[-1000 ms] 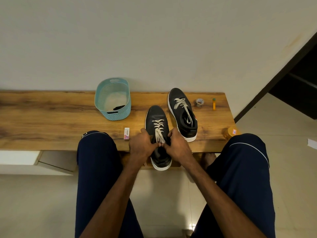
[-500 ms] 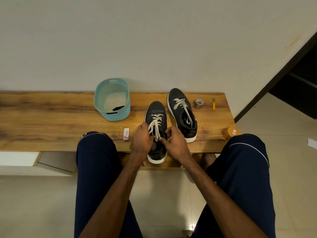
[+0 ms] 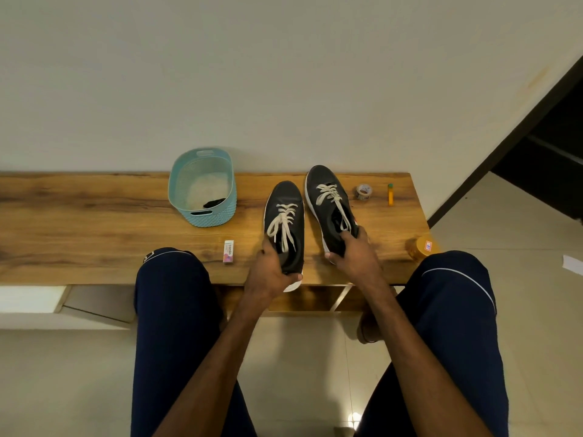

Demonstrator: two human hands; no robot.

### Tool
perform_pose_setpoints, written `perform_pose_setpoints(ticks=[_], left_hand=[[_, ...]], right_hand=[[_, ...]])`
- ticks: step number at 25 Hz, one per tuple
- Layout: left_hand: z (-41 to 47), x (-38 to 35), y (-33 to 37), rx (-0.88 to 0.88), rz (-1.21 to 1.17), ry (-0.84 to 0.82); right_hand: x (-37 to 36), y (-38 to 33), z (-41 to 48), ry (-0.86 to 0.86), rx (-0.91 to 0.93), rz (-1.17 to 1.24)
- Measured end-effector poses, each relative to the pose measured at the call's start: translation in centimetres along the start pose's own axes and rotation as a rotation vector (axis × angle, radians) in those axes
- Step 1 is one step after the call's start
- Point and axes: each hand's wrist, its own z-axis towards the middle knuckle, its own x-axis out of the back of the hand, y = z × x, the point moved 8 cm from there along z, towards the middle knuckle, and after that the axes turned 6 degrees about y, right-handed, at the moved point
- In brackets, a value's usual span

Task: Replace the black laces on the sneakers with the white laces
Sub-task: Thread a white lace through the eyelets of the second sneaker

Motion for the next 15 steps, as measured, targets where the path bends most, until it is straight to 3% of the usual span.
perform_pose_setpoints(ticks=[15], left_hand=[[4.0,2.0,1.9,-0.119,-0.054,0.168]], right_hand=[[-2.2,-2.7,1.9,0.058,0.231,0.004]])
